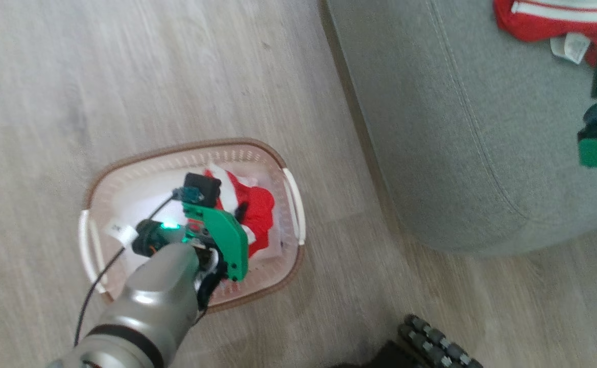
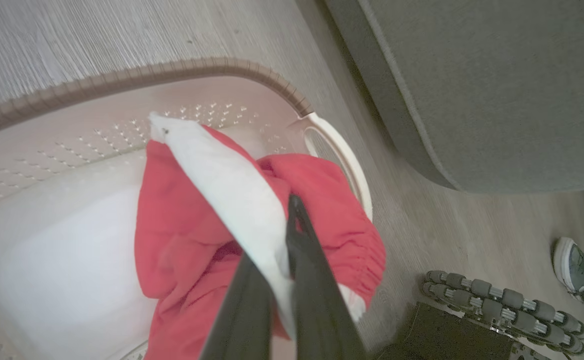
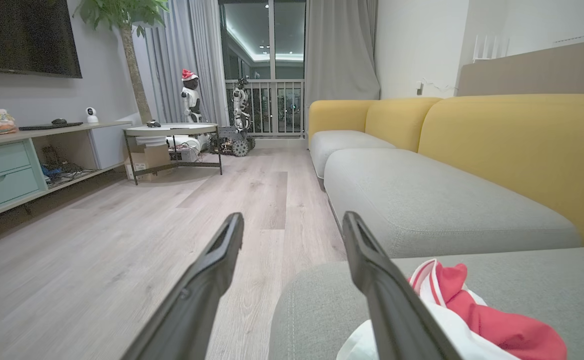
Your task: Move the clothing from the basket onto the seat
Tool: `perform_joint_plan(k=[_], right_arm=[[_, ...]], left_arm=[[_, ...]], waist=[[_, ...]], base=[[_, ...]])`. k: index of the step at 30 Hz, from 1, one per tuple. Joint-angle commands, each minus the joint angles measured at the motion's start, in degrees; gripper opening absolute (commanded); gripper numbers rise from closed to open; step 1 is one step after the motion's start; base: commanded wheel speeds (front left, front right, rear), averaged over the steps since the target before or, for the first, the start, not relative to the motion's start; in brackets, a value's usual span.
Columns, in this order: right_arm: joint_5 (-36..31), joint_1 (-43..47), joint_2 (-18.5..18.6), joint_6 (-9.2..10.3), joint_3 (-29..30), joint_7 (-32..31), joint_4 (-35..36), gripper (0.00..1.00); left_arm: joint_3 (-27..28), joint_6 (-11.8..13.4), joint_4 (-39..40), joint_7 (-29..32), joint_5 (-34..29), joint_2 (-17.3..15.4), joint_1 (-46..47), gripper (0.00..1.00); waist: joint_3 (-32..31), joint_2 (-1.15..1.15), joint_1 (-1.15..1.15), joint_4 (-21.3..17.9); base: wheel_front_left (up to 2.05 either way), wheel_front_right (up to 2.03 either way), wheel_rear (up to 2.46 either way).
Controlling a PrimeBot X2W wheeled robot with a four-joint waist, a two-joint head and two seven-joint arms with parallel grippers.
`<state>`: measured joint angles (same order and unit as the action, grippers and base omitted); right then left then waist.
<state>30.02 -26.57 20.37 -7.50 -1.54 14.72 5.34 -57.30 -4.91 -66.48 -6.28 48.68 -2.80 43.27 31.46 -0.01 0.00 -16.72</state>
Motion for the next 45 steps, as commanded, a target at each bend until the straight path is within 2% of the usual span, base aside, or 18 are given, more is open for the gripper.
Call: perform_joint_plan(k=[1,9,14,20,30,36,45], right_arm=[[-0.5,2.6,1.6,0.01,-0.6,0.3,1.2,1.00],[-1.4,6.9,1.7,0.01,-0.5,0.3,-0.2,1.00],[-2.3,10.1,1.4,0.01,-0.3,0.3,-1.2,1.00],[-3.3,13.1,0.4,0.01,-0.6,0.3,-2.4,1.00],[-4.6,16.0,-1.4,0.01,-2.4,0.3,-3.5,1.00],[-4.8,17.5,-2.4,0.01,-3.0,0.3,-3.8,1.00],[-4.8,17.9,-3.2,0.01,-6.6,0.3,-4.0,1.00]], left_arm=[[-0.6,-0.3,2.1,-1.7,0.3,-0.1,-0.9,0.00],[-3.5,0.0,6.0,-6.1,0.3,-0.1,-1.2,0.00],[-4.8,1.3,8.9,-7.9,-0.6,-0.1,-1.1,0.00],[-3.2,2.4,13.5,-8.7,-1.8,-0.3,-0.8,0.00],[2.7,7.4,30.7,-8.7,-9.1,-6.0,-0.9,0.00],[4.0,10.1,40.6,-8.3,-11.5,-9.4,1.5,0.00],[5.1,13.9,53.7,-3.8,-13.8,-13.7,5.4,0.00]], waist=[[-4.5,0.01,0.00,3.5],[-11.2,0.01,0.00,7.5],[-16.1,0.01,0.00,9.9],[-21.6,0.01,0.00,11.7],[-26.8,0.01,0.00,12.1],[-28.0,0.01,0.00,12.3],[-28.0,0.01,0.00,11.8]], base=[[0.00,0.00,0.00],[0.00,0.00,0.00],[0.00,0.00,0.00],[0.00,0.00,0.00],[0.00,0.00,0.00],[0.00,0.00,0.00],[0.00,0.00,0.00]])
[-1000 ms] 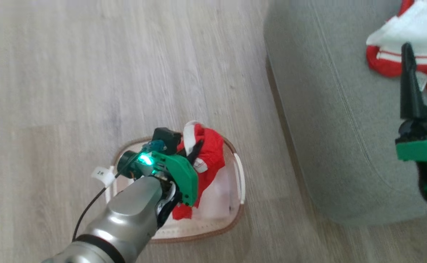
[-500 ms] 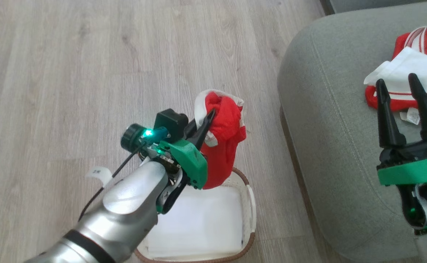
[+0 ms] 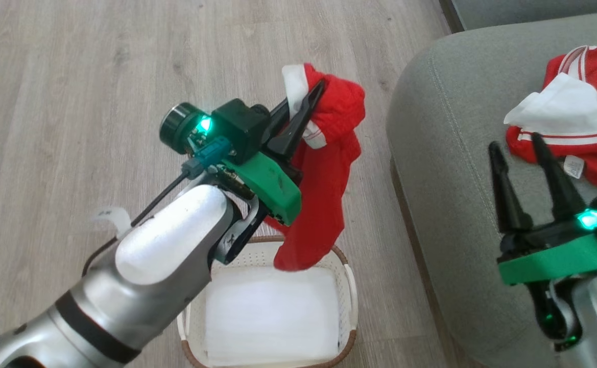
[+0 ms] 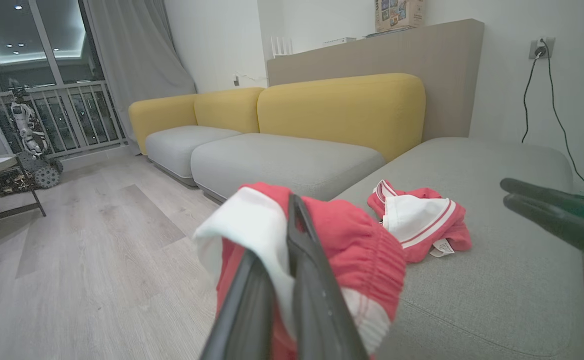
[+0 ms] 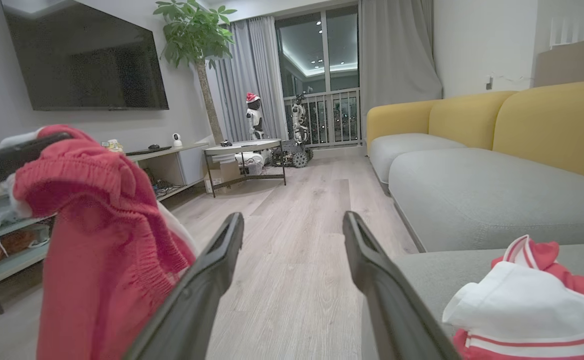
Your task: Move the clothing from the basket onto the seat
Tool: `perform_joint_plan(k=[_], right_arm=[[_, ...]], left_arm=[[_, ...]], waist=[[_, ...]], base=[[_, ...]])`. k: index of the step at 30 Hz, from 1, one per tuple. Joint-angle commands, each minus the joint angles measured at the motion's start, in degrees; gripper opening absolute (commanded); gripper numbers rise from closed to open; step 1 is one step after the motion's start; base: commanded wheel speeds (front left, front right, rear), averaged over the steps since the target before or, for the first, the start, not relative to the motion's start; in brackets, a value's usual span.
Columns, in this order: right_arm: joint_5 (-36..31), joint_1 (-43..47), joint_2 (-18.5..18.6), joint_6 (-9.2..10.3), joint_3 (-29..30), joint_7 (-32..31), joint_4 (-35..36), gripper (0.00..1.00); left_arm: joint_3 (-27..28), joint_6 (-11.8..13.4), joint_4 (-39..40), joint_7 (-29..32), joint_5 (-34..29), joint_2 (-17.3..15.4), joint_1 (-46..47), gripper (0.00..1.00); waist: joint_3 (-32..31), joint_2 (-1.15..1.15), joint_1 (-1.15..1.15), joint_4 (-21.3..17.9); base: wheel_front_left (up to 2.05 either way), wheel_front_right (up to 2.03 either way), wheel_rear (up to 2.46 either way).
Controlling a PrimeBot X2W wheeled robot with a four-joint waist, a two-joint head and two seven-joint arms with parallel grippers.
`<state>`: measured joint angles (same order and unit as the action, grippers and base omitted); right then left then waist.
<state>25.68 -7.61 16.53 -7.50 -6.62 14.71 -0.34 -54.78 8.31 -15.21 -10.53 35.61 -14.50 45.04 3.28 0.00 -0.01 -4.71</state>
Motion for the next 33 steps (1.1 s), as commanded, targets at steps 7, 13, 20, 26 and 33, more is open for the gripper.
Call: perform_joint_plan(k=[7,13,20,26,33], right_arm=[[-0.1,-2.0,0.7,0.01,-3.5,0.3,1.7,1.00],[1.9,-3.2,1.8,0.01,-9.4,0.3,1.5,1.00],[3.8,-5.9,1.4,0.01,-19.1,0.3,-2.5,1.00],[5.7,-10.2,-0.4,0.01,-27.5,0.3,-8.1,1.00],[7.2,-15.8,-2.8,0.01,-33.7,0.3,-15.6,1.00]], left_arm=[[2.5,1.8,6.6,2.6,-0.8,-3.3,3.9,0.00],[2.2,1.8,7.7,3.6,-0.5,-3.6,4.1,0.00],[1.6,1.5,8.3,4.5,-0.2,-3.0,4.9,0.00],[1.0,1.3,9.1,5.1,-0.1,-2.5,5.4,0.00],[-0.5,0.9,10.6,6.1,-0.2,-1.2,6.0,0.00]], waist=[[0.4,0.00,0.01,-0.6],[0.4,0.00,0.01,-0.7],[0.4,0.00,0.01,-0.2],[0.3,0.00,0.01,0.8],[0.0,0.00,0.01,2.8]], base=[[0.00,0.00,0.00],[0.00,0.00,0.00],[0.00,0.00,0.00],[0.00,0.00,0.00],[0.00,0.00,0.00]])
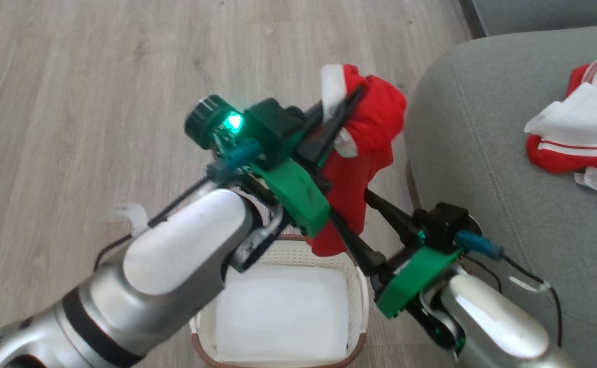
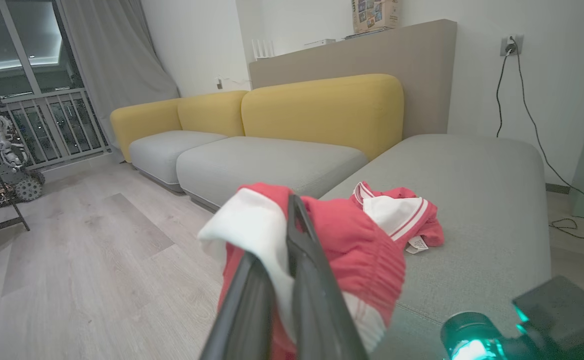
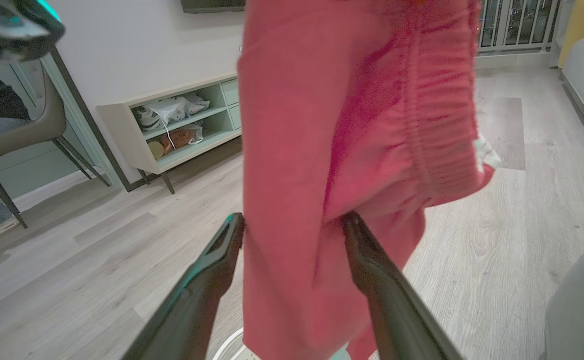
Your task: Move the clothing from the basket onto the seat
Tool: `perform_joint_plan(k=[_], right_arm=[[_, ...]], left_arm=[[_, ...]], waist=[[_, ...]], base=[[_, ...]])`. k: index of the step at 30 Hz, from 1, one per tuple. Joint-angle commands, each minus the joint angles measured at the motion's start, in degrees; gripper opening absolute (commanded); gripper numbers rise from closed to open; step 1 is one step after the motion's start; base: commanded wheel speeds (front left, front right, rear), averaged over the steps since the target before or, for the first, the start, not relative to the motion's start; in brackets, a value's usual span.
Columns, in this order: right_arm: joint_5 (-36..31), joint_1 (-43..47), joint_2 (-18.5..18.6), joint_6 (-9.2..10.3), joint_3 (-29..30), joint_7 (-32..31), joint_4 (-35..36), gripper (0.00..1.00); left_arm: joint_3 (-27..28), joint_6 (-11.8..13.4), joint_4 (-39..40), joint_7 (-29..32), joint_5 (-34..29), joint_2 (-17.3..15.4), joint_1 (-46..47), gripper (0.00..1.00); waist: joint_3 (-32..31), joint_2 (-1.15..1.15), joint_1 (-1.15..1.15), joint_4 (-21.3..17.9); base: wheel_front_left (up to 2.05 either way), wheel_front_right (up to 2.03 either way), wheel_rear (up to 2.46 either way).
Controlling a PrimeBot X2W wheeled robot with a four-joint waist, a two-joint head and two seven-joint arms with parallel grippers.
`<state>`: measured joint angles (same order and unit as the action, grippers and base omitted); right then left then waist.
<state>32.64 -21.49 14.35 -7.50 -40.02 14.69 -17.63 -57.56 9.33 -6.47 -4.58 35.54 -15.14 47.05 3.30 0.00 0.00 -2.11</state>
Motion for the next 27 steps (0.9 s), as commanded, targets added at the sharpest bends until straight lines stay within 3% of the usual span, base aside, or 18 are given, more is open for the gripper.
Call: perform_joint_plan(k=[1,11,12,13,14,27], right_arm=[[0.3,-2.7,-1.0,0.01,-0.5,0.3,0.7,1.00],[0.4,-7.6,-3.5,0.01,-0.5,0.3,-7.3,1.00],[0.3,-7.8,-3.6,0.01,-0.3,0.3,-7.5,0.72],[0.3,-7.9,-3.7,0.01,0.0,0.3,-7.7,0.26],[0.2,-8.0,-3.8,0.01,0.2,0.3,-7.9,0.00],[-0.2,-6.8,-3.2,0.01,2.1,0.3,-6.9,0.00]], left_arm=[[1.9,-0.3,2.1,0.3,-0.2,-0.2,4.0,0.00],[-0.3,-0.9,3.9,1.1,0.5,1.6,3.3,0.00],[-0.4,-0.9,3.9,1.1,0.6,1.6,3.2,0.00],[-0.4,-0.9,4.0,1.1,0.6,1.6,3.2,0.00],[-0.5,-0.8,4.0,1.1,0.7,1.6,3.1,0.00],[-0.5,-0.1,3.9,1.1,1.1,0.6,2.1,0.00]], waist=[[-0.1,0.00,0.00,0.6],[-0.7,0.00,0.00,3.8],[-0.7,0.00,0.00,3.9],[-0.6,0.00,0.00,4.0],[-0.6,0.00,0.00,4.1],[-0.5,0.00,0.00,3.2]], base=[[0.00,0.00,0.00],[0.00,0.00,0.00],[0.00,0.00,0.00],[0.00,0.00,0.00],[0.00,0.00,0.00],[0.00,0.00,0.00]])
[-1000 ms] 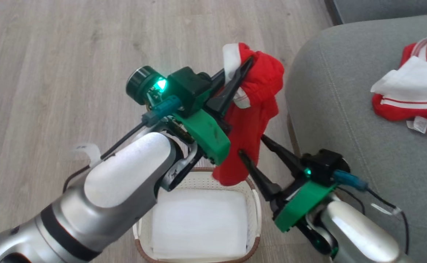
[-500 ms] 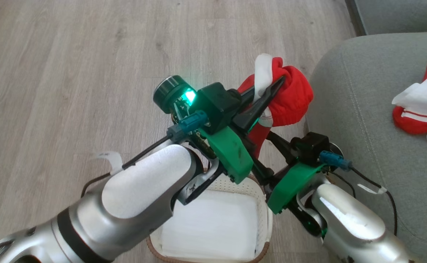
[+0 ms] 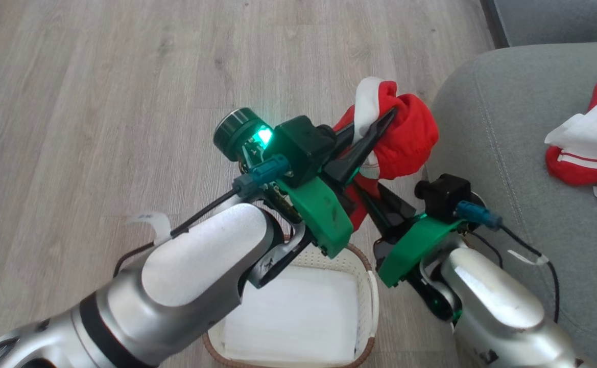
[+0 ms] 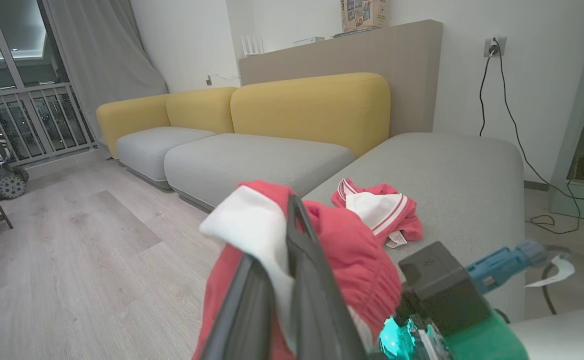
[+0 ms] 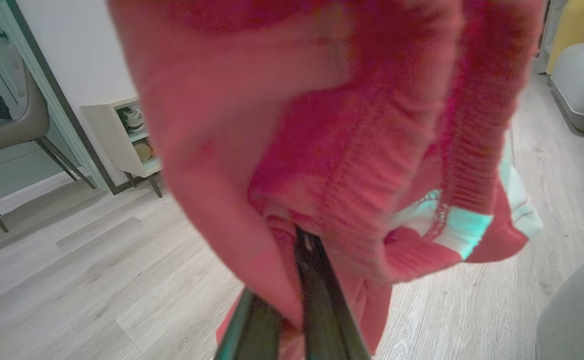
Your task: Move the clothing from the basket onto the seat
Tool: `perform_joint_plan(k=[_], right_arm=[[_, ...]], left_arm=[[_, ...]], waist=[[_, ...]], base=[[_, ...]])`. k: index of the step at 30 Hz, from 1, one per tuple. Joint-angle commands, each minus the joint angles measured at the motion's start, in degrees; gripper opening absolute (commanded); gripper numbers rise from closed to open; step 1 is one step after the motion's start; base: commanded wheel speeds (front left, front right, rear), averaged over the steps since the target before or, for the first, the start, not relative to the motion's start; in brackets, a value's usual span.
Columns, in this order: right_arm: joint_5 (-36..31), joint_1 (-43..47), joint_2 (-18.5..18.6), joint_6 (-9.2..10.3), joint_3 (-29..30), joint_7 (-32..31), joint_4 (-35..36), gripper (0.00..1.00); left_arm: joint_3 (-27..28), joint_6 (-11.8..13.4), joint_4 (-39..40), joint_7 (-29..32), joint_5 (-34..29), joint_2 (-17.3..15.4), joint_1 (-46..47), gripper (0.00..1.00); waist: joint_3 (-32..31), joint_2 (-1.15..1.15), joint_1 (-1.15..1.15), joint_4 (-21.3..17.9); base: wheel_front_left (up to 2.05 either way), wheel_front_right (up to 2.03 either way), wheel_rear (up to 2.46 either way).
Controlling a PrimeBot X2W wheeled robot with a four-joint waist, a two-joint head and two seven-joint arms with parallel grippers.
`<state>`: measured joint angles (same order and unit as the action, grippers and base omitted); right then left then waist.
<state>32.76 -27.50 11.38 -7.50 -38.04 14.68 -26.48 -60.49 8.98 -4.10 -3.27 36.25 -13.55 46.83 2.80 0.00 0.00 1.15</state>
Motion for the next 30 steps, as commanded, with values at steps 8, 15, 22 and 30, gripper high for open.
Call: perform_joint_plan(k=[8,15,22,30], right_arm=[[-0.7,3.8,2.3,0.01,5.1,0.3,7.0,0.00],[-2.2,7.6,3.7,0.01,12.0,0.3,11.2,0.00],[-3.7,8.6,4.1,0.01,17.2,0.3,14.5,0.00],[-3.7,8.8,4.2,0.01,20.4,0.3,18.3,0.00]], left_arm=[[3.0,1.1,1.3,-0.9,1.4,-2.8,0.1,0.00],[3.1,2.3,2.5,-1.7,1.9,-4.2,-2.5,0.00],[2.1,2.7,3.0,-3.1,1.8,-3.6,-4.2,0.00],[1.3,2.2,1.5,-4.4,2.3,-2.0,-5.0,1.00]], waist=[[-0.3,0.00,0.00,-0.5],[-0.3,0.00,0.00,-2.0],[0.3,0.00,0.00,-4.1],[0.8,0.00,0.00,-7.8]], base=[[0.00,0.00,0.00],[0.00,0.00,0.00],[0.00,0.00,0.00],[0.00,0.00,0.00]])
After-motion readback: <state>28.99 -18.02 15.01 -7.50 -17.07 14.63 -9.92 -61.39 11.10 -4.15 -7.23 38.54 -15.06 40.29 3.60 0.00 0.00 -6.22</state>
